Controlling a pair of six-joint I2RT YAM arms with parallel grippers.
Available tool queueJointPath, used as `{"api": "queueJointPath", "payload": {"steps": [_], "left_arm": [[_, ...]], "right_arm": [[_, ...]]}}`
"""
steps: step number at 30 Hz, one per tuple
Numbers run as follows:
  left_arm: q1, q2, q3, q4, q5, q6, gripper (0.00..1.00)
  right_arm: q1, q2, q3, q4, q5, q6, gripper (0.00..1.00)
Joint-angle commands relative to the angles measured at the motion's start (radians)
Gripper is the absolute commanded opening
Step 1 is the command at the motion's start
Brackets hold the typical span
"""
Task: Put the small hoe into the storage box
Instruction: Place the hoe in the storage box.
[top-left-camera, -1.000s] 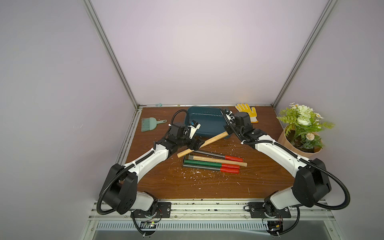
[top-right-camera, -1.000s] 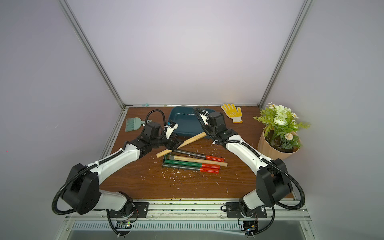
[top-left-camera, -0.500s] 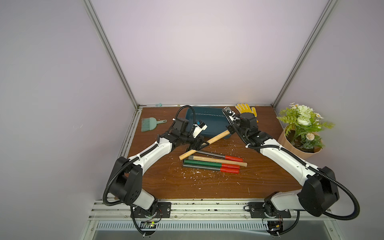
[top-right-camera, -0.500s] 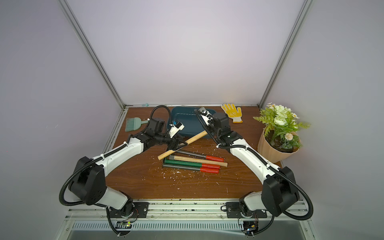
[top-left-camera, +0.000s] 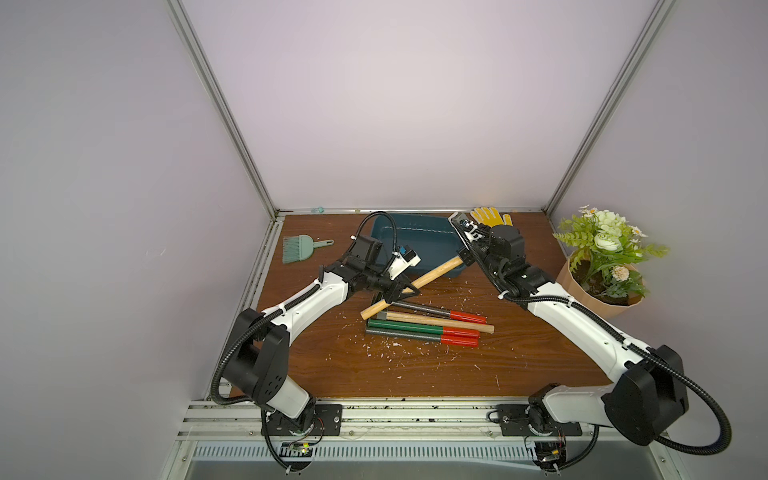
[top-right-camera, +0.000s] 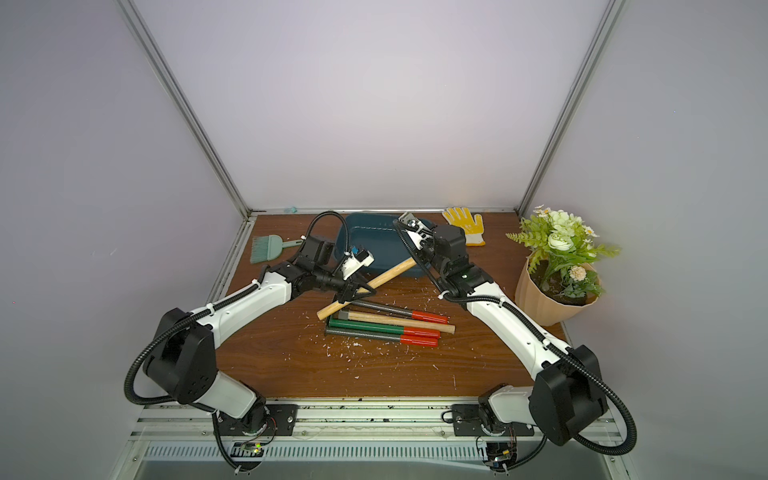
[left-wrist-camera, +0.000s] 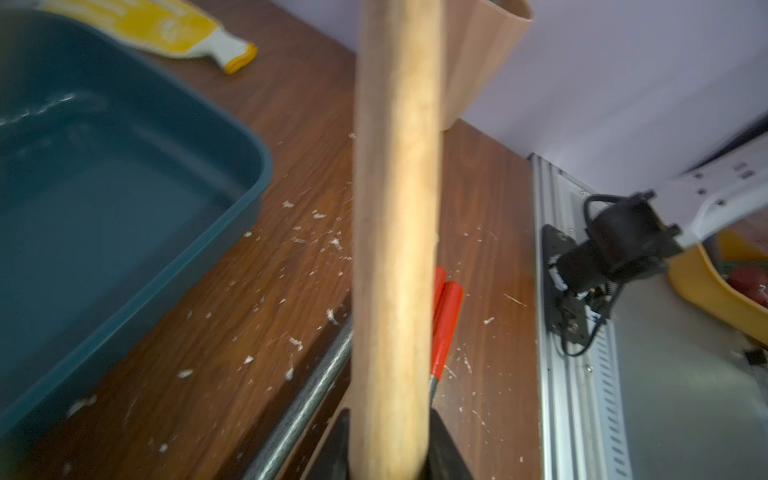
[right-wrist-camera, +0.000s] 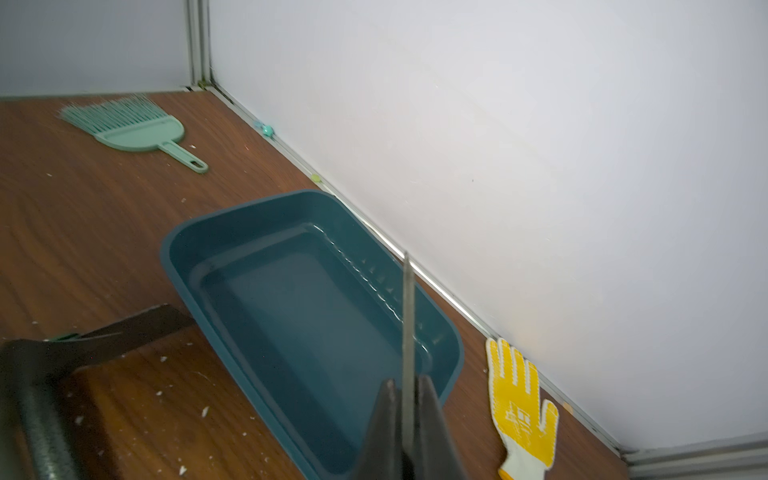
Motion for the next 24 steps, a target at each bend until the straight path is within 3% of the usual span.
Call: {"api": "queueJointPath", "payload": {"steps": [1,4,7,13,20,24], "left_arm": [[0.003,0.017,0.04,-0.021,-0.024,-0.004,0.0],[0.002,0.015,0.048,-0.019,-0.056,-0.015,0.0],[0.0,-0.003,0.05,-0.004,-0.164,-0.039,0.0],[-0.028,-0.069,0.044,0.031,-0.522,-0.081,0.0],[-0.1,-0.151,0.002,0.083,-0.879,-0.056,0.0],[-0.175,-0.152,0.003,0.055,-1.179,0.024,0.0]], "right_arm": [[0.006,-0.058,0.001,0.102,-0.047,0.028,0.0],[0.006,-0.065,-0.018,0.106,-0.029,0.043,0.0],[0.006,-0.084,-0.05,0.12,0.0,0.06,0.01],[0.006,-0.125,-0.129,0.157,0.046,0.111,0.26],[-0.002,-0.128,-0.153,0.174,0.074,0.172,0.37],[-0.061,-0.033,0.03,-0.002,0.002,0.24,0.42]]}}
